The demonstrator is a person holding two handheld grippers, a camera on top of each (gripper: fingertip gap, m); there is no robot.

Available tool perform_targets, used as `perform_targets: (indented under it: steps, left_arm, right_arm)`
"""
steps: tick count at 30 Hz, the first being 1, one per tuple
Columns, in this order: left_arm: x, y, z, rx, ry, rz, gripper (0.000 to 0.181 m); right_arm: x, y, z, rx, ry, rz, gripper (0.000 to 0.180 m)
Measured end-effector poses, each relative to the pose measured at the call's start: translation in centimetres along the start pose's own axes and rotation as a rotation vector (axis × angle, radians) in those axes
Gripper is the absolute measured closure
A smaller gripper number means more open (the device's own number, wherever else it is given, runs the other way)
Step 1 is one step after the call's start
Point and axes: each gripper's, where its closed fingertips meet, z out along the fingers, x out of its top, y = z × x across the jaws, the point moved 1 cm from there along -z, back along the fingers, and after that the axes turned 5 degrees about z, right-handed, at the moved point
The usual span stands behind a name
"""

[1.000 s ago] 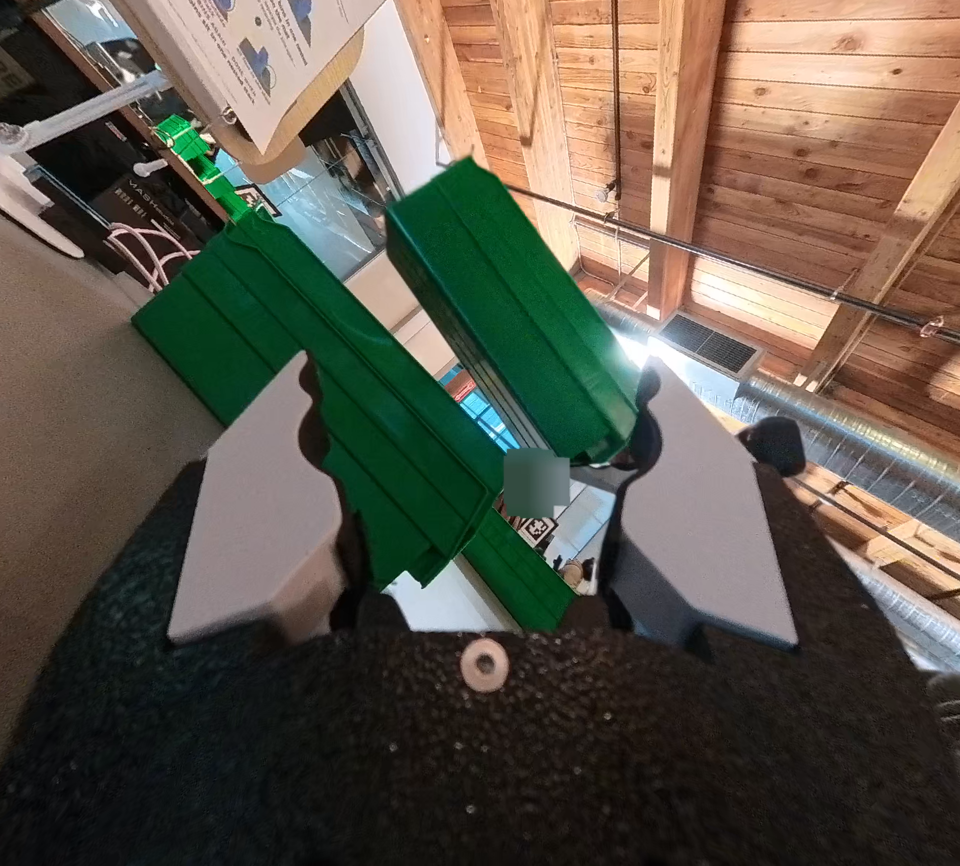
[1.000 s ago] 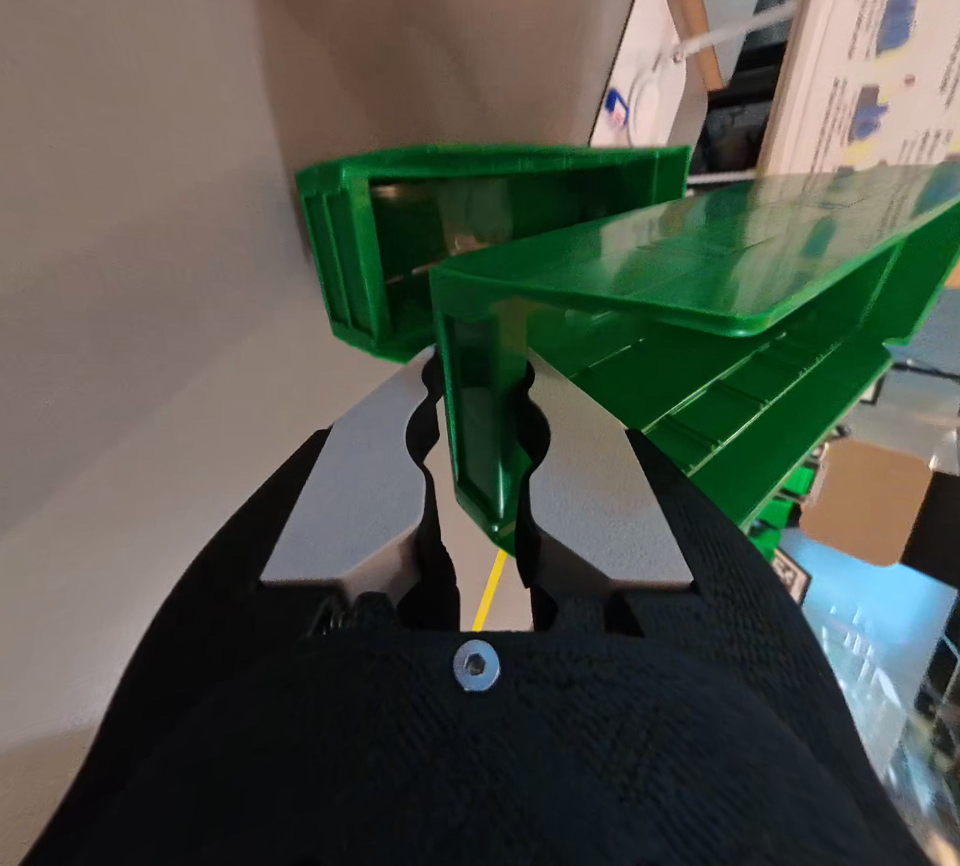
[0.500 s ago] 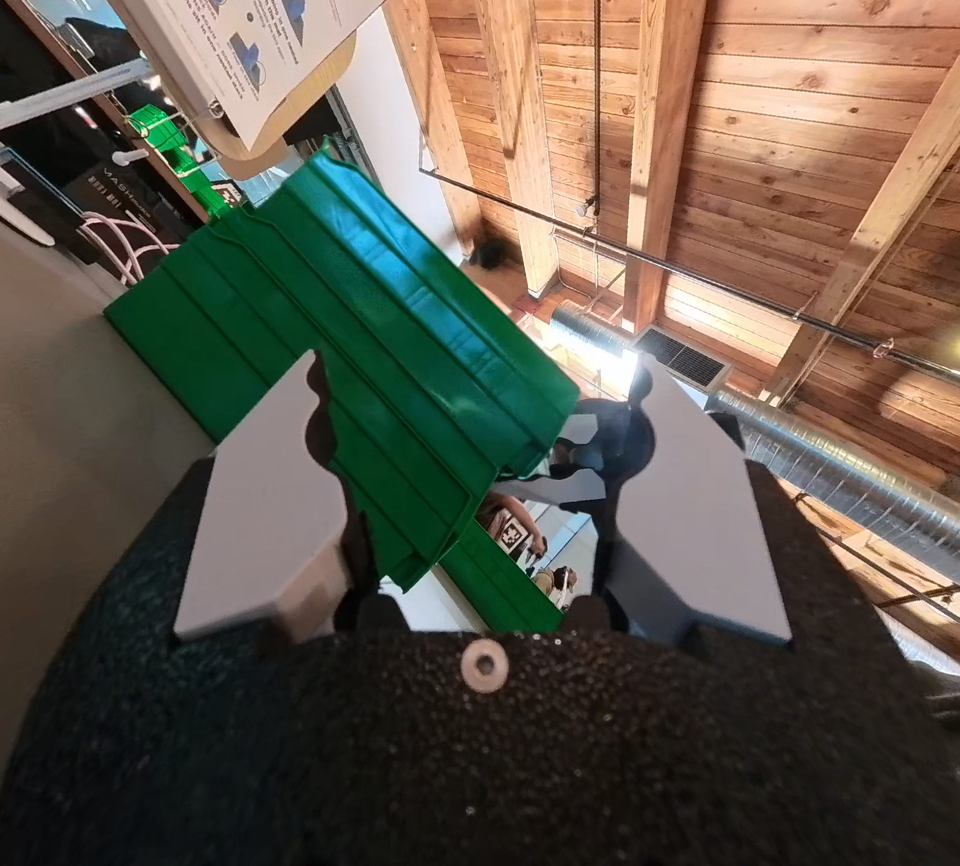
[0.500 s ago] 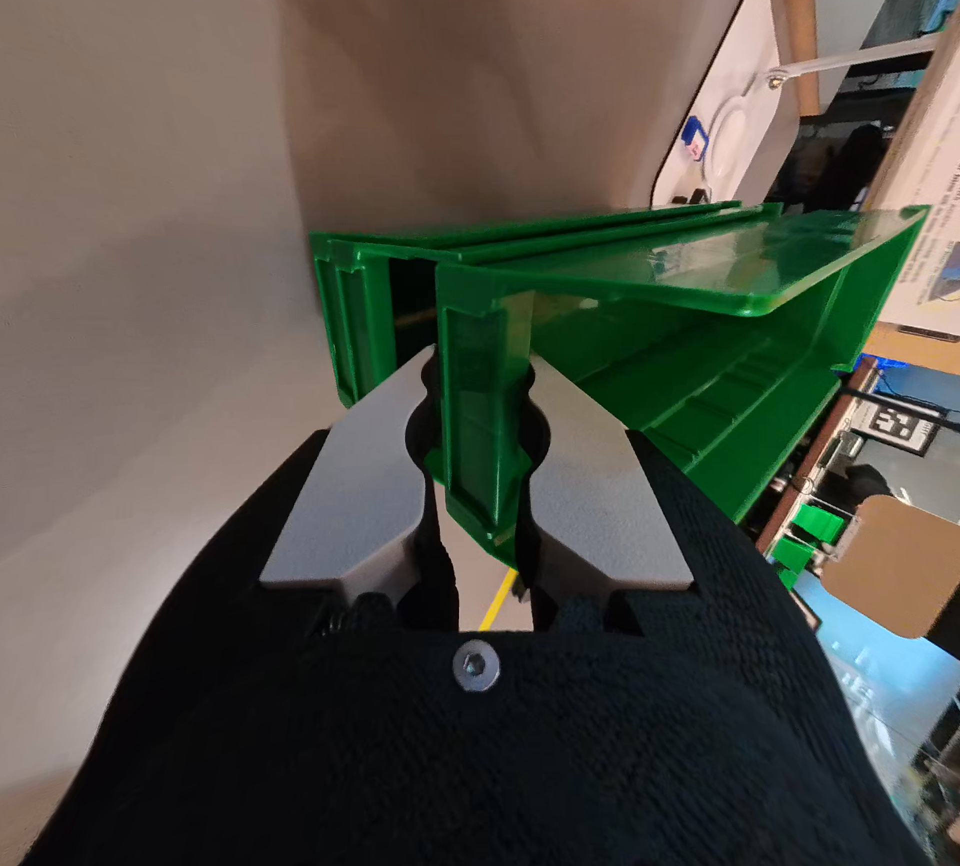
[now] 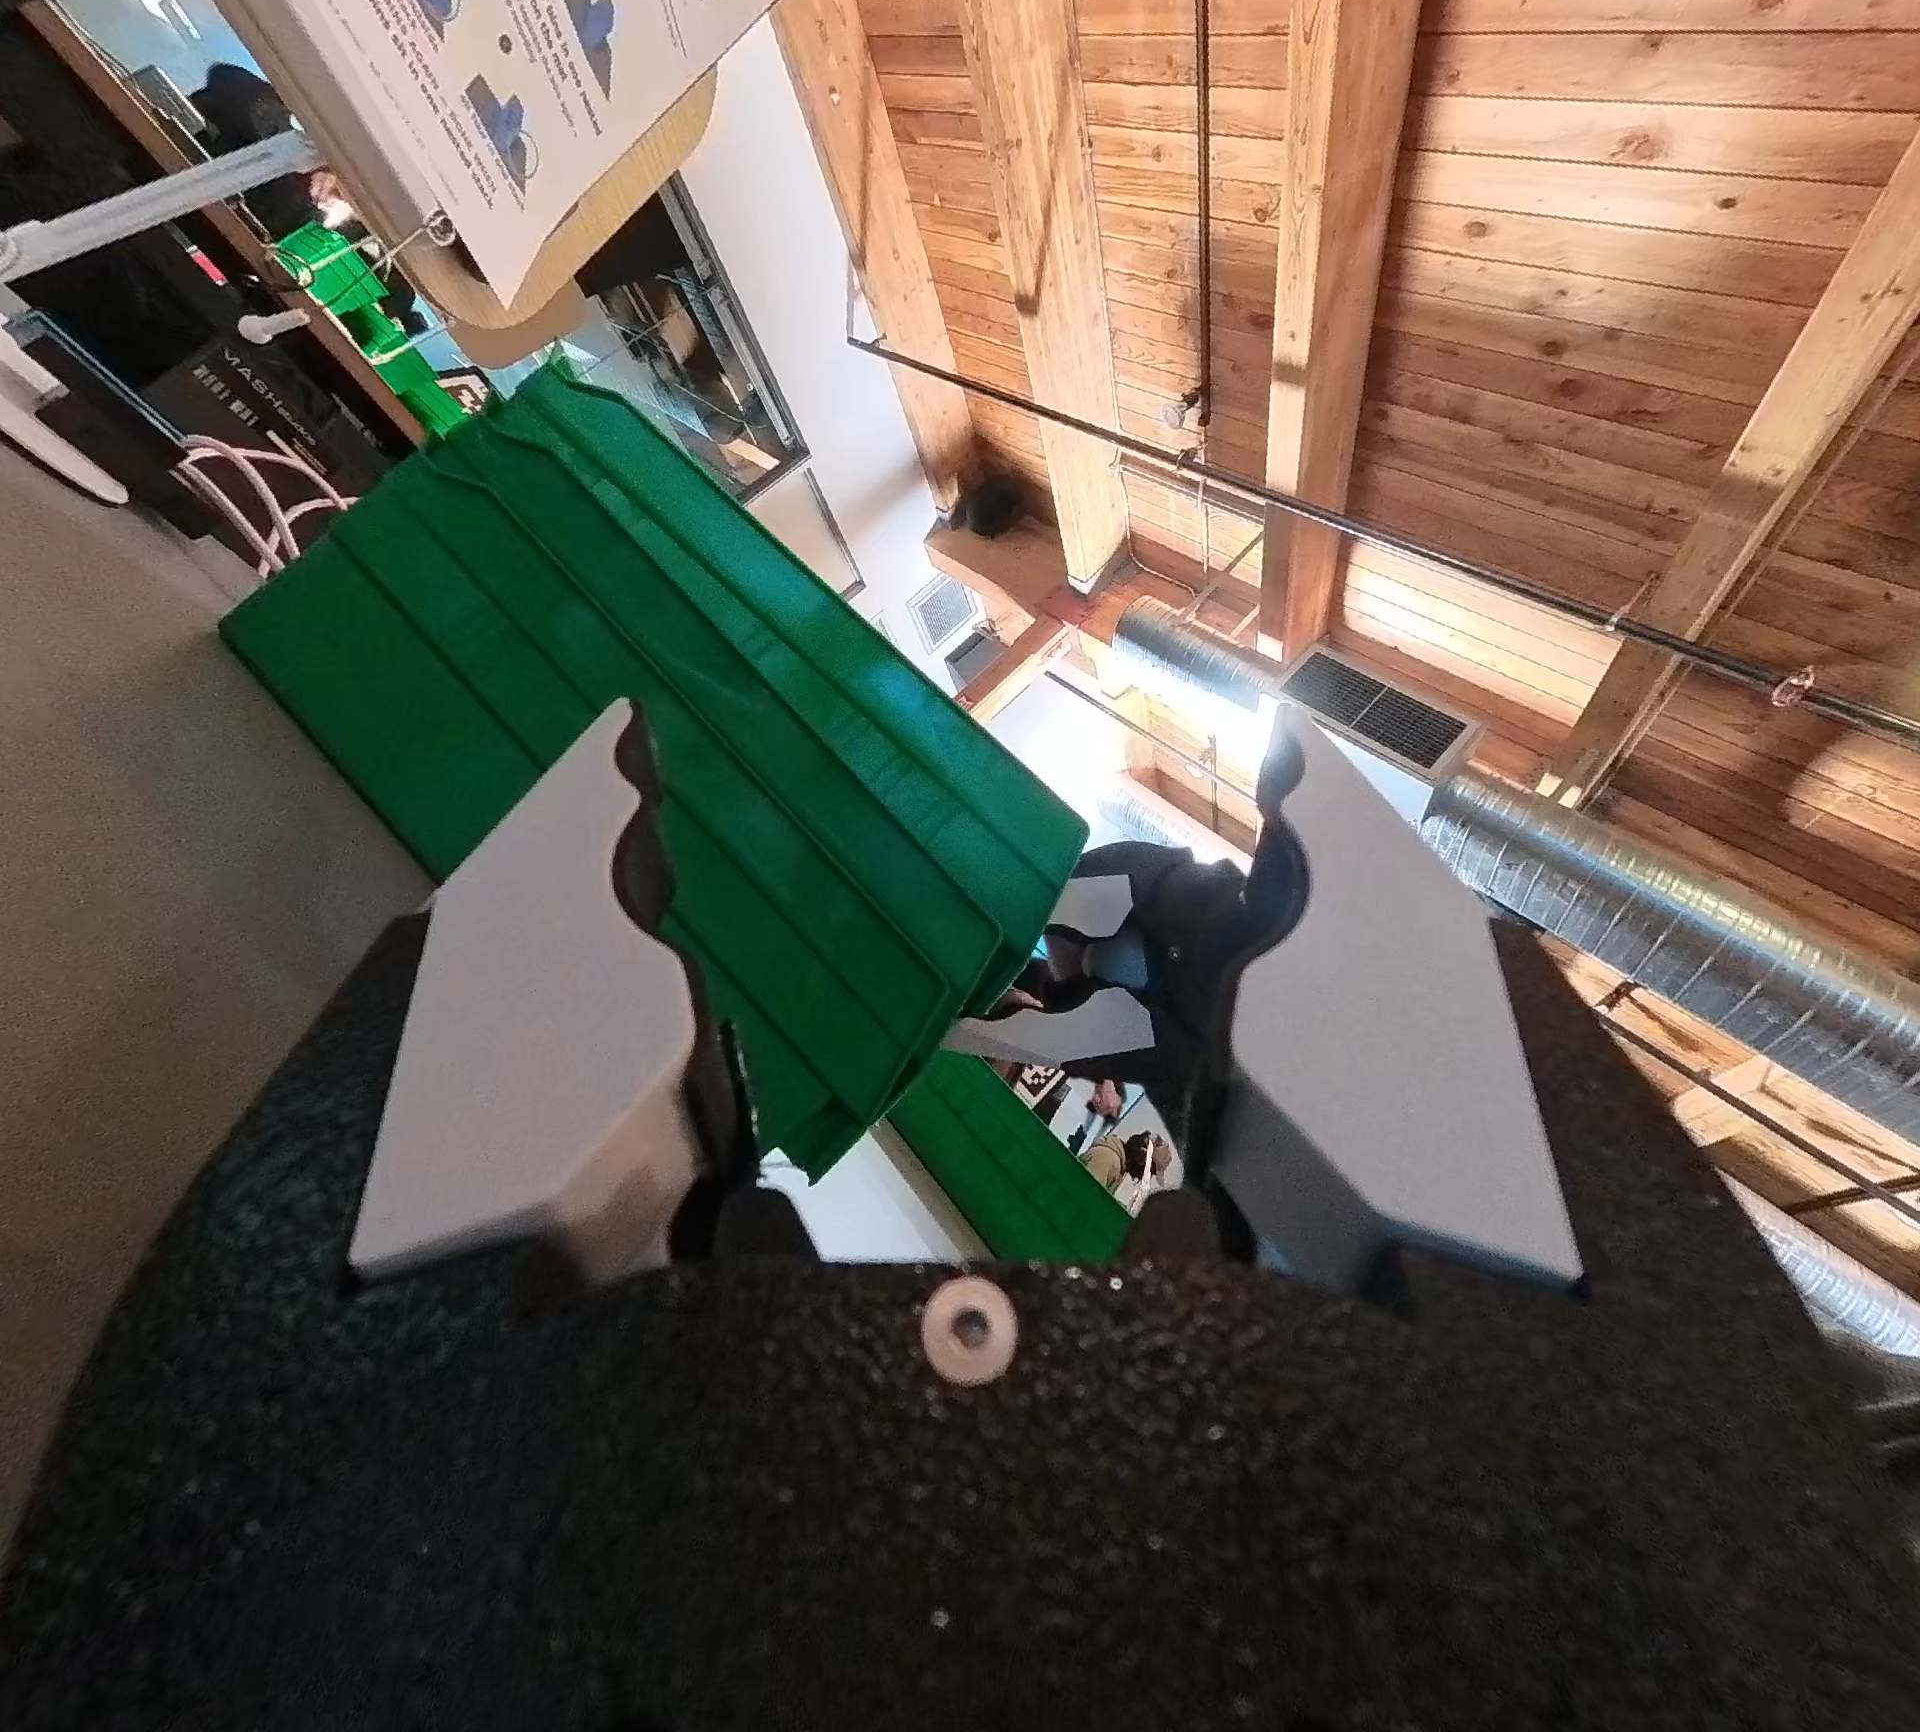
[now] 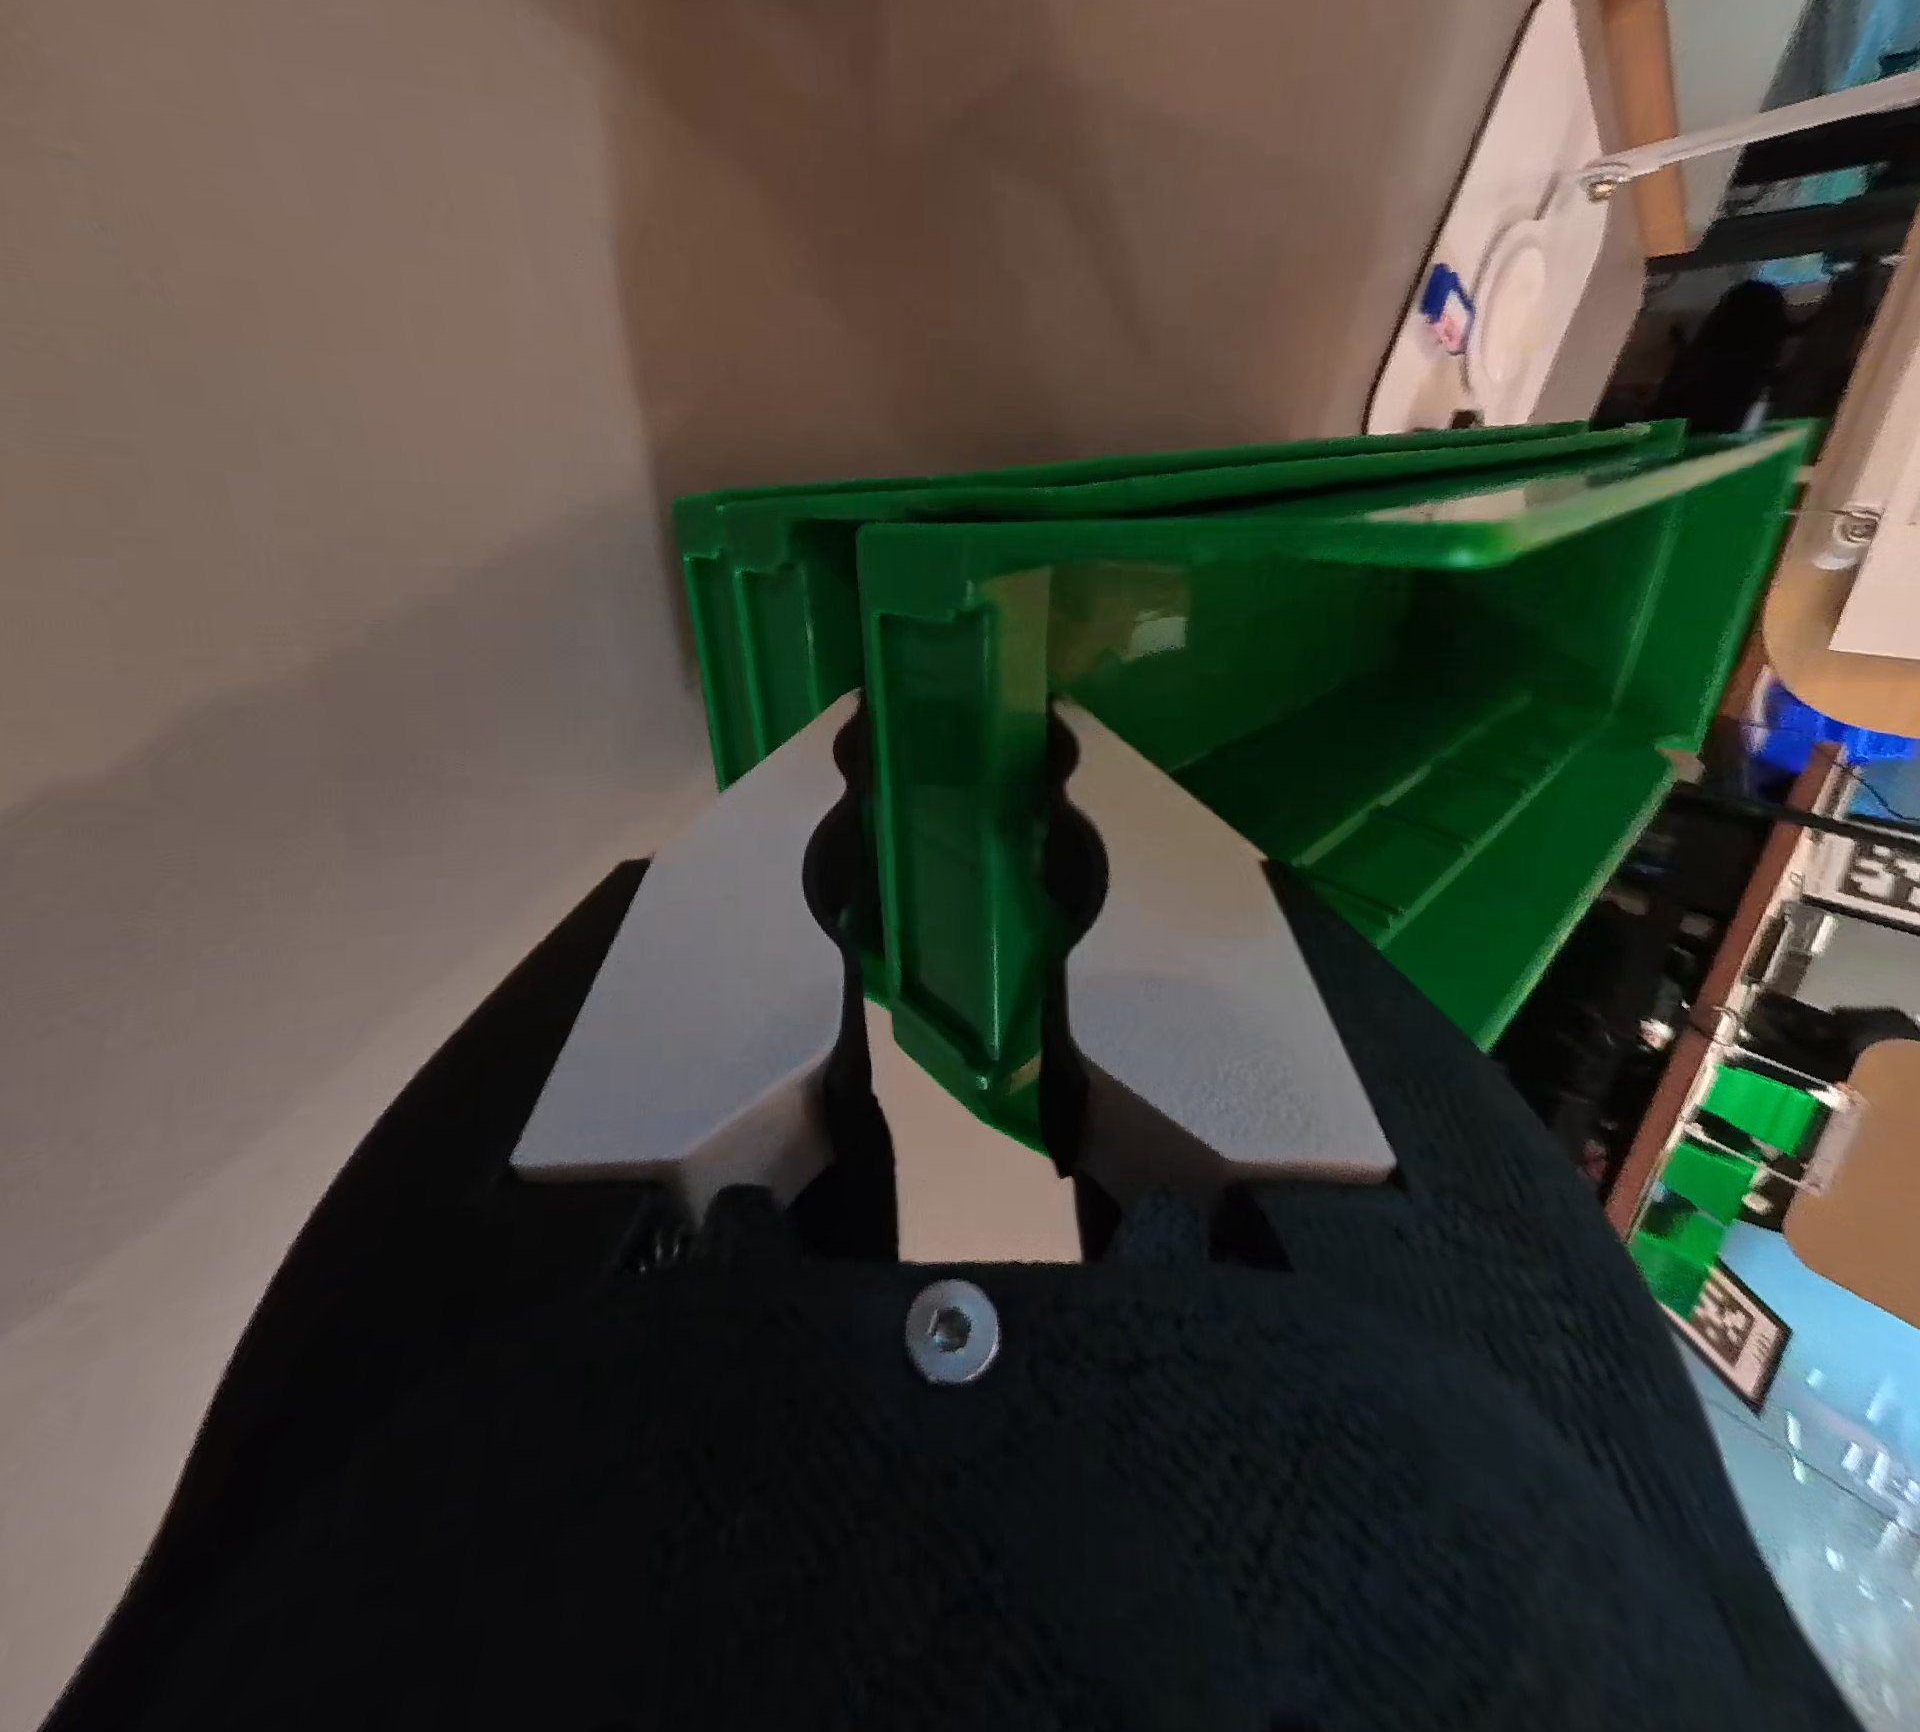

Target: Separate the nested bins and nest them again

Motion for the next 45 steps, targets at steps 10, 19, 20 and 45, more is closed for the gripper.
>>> perform_targets:
  steps: [10, 19, 20, 45]
  left_arm:
    - [0.0, 0.0, 0.0, 0.003, 0.001, 0.002, 0.069]
    - [0.0, 0.0, 0.0, 0.005, 0.002, 0.005, 0.068]
    - [0.0, 0.0, 0.0, 0.003, 0.003, 0.004, 0.068]
    - [0.1, -0.6, 0.0, 0.062, 0.003, 0.045, 0.061]
  right_arm:
    - [0.8, -0.1, -2.3, -0.009, 0.077, 0.054, 0.153]
    - [1.0, -0.8, -0.7, -0.165, 0.034, -0.076, 0.153]
    - [1.0, -0.9, -0.5, -0.178, 0.038, -0.063, 0.153]
    - [-24.2, -14.5, -19.9, -0.611, -0.215, 0.673, 0.093]
